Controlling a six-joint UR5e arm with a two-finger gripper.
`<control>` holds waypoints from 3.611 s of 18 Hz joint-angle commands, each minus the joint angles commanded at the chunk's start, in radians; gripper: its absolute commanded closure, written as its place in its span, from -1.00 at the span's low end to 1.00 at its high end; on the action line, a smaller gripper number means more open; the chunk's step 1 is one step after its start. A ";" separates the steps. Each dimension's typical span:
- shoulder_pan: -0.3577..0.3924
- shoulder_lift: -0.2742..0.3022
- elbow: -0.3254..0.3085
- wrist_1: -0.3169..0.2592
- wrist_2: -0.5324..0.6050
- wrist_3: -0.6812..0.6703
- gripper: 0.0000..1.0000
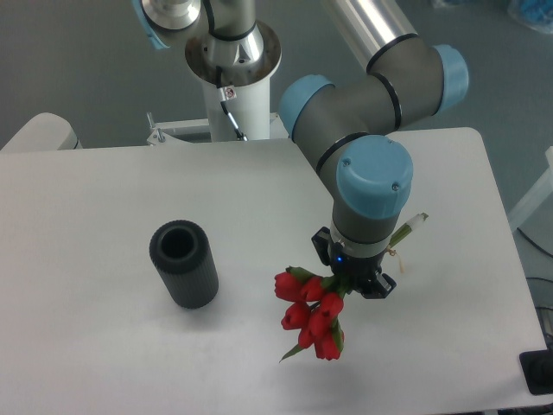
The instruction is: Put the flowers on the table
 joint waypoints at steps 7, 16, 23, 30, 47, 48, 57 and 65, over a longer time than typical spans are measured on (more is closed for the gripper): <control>0.000 0.002 0.002 -0.002 0.028 0.000 0.61; 0.000 0.000 -0.006 -0.003 0.021 -0.027 0.65; 0.002 0.026 -0.070 -0.037 0.021 -0.121 0.68; 0.003 0.100 -0.213 -0.035 0.020 -0.299 0.76; -0.006 0.193 -0.454 0.029 0.011 -0.417 0.75; -0.005 0.193 -0.471 0.044 0.011 -0.416 0.75; 0.006 0.135 -0.480 0.189 0.008 -0.525 0.61; 0.012 0.133 -0.491 0.195 0.008 -0.512 0.61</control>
